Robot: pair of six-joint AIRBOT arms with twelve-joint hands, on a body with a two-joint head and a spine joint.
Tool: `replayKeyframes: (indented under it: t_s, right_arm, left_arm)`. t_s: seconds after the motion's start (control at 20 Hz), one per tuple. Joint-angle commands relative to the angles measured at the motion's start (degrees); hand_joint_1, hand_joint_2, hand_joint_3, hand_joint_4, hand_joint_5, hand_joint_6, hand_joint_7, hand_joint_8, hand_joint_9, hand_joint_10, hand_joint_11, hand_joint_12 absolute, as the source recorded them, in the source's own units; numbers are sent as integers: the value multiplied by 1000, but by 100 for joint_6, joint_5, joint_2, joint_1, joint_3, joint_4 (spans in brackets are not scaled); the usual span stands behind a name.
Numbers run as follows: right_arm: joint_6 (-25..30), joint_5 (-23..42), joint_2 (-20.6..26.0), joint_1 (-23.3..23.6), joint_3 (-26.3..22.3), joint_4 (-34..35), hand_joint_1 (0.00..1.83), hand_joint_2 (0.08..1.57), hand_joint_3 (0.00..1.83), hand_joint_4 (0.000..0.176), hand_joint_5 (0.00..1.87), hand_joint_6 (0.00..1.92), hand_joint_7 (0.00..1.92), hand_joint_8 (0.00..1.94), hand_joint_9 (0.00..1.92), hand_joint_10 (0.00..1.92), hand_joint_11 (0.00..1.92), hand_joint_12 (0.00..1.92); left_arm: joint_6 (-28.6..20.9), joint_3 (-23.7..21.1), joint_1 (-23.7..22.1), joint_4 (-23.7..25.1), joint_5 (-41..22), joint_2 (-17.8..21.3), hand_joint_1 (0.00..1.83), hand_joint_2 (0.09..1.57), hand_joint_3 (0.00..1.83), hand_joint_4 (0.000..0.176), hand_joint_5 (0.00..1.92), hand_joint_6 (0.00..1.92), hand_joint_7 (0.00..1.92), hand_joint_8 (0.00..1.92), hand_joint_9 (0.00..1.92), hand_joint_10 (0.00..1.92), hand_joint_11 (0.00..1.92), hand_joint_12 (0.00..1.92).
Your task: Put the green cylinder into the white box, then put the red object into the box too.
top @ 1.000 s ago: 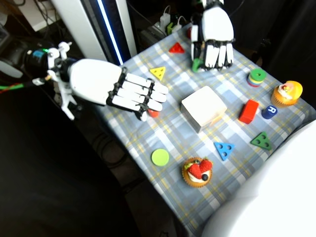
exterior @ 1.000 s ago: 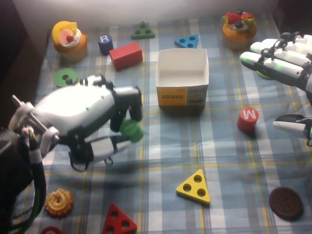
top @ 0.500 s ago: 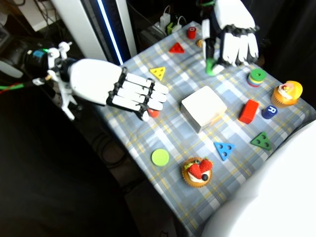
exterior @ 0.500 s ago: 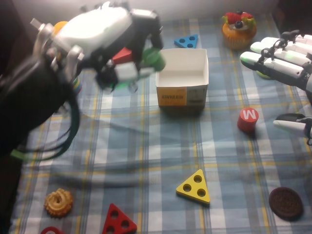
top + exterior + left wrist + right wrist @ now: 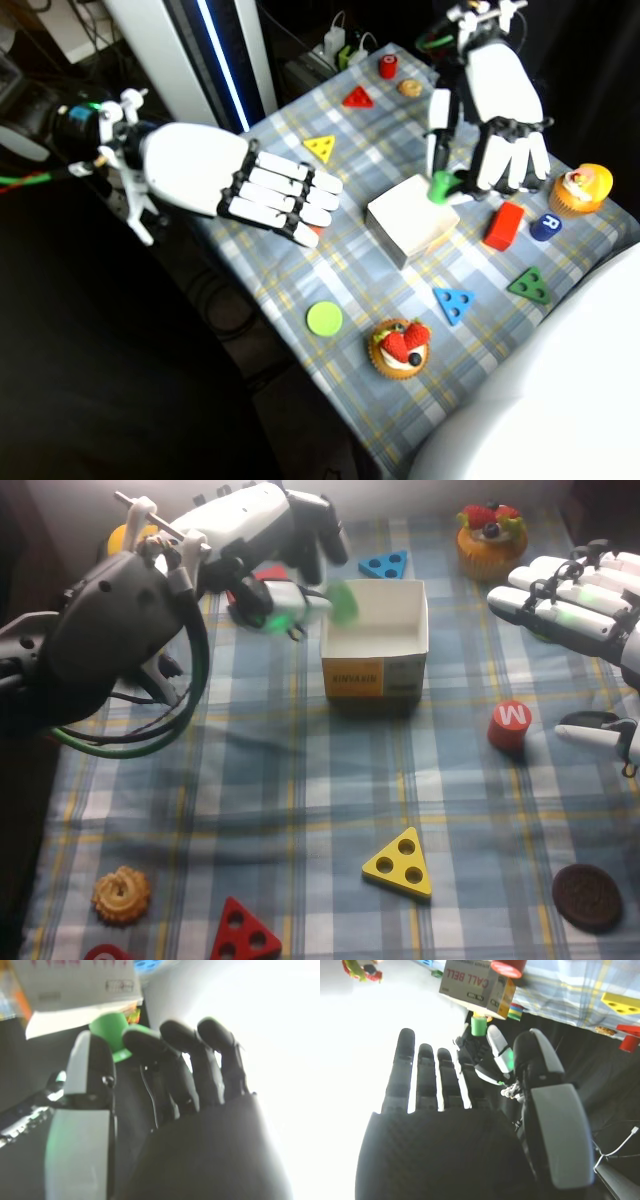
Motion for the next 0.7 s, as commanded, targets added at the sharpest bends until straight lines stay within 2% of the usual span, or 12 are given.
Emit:
replayKeyframes:
  t_s: [0.0,0.1,0.15,0.25,0.3,0.35,0.4,0.45,0.5,0.55,0.6,0.65]
  right_arm:
    - [-16,676,-13,32,22,17,567,1321,1,0,0,0,0,0,1,1,0,658]
    - [-16,676,-16,32,26,17,580,1316,0,0,0,0,0,0,9,5,0,718]
    - [-15,675,-16,32,26,17,573,1318,0,0,0,0,0,0,13,10,0,752]
    - [4,674,-16,32,30,17,582,1313,0,0,0,0,0,0,17,17,0,723]
    - [23,674,-16,32,36,16,571,1320,1,0,0,0,0,0,10,15,0,547]
    - [42,671,-26,33,52,15,589,1314,0,0,0,0,0,0,25,22,0,531]
    - [70,662,-42,35,71,14,607,1310,0,0,0,0,0,0,51,40,0,678]
    - [98,636,-67,42,96,12,607,1310,0,0,0,0,0,0,51,40,0,678]
    - [129,588,-106,53,131,-8,615,1308,0,0,0,0,11,2,56,50,0,777]
    - [154,516,-147,71,166,-35,673,1279,0,0,56,26,85,20,86,129,0,1108]
    - [193,441,-190,94,209,-68,680,1277,0,0,66,45,107,20,16,349,0,1267]
    - [239,349,-247,117,265,-93,739,1272,0,0,81,61,158,37,2,505,0,1327]
  left_arm:
    - [-20,10,-90,155,-464,-24,960,1094,0,75,298,500,365,630,85,979,0,1458]
    - [-21,-26,-90,154,-499,3,881,1097,0,106,221,313,245,256,8,690,0,1175]
    - [-21,-72,-91,167,-552,35,890,1091,0,112,221,241,240,154,1,584,0,1020]
    - [-21,-197,-90,241,-678,121,878,1082,0,120,232,147,253,63,0,510,0,985]
    - [-33,-327,-77,319,-819,215,856,1095,2,110,226,110,242,36,0,490,0,1020]
    - [-168,-473,-38,459,-993,338,841,1110,4,108,234,91,257,32,0,512,0,946]
    - [-401,-584,2,627,-1121,451,832,1117,3,108,240,72,271,27,0,488,0,843]
    - [-714,-697,53,820,-1260,581,832,1117,3,108,240,72,271,27,0,488,0,843]
    - [-1166,-831,134,1077,-1448,746,823,1143,5,83,241,61,271,19,0,484,0,767]
    - [-1537,-936,214,1269,-1620,882,676,1239,15,64,235,47,288,13,21,574,0,1034]
    - [-1859,-1022,288,1422,-1787,984,631,1285,15,57,229,42,289,10,3,630,0,1086]
    - [-2145,-1092,374,1555,-1939,1083,643,1339,19,39,241,46,294,8,0,631,0,1062]
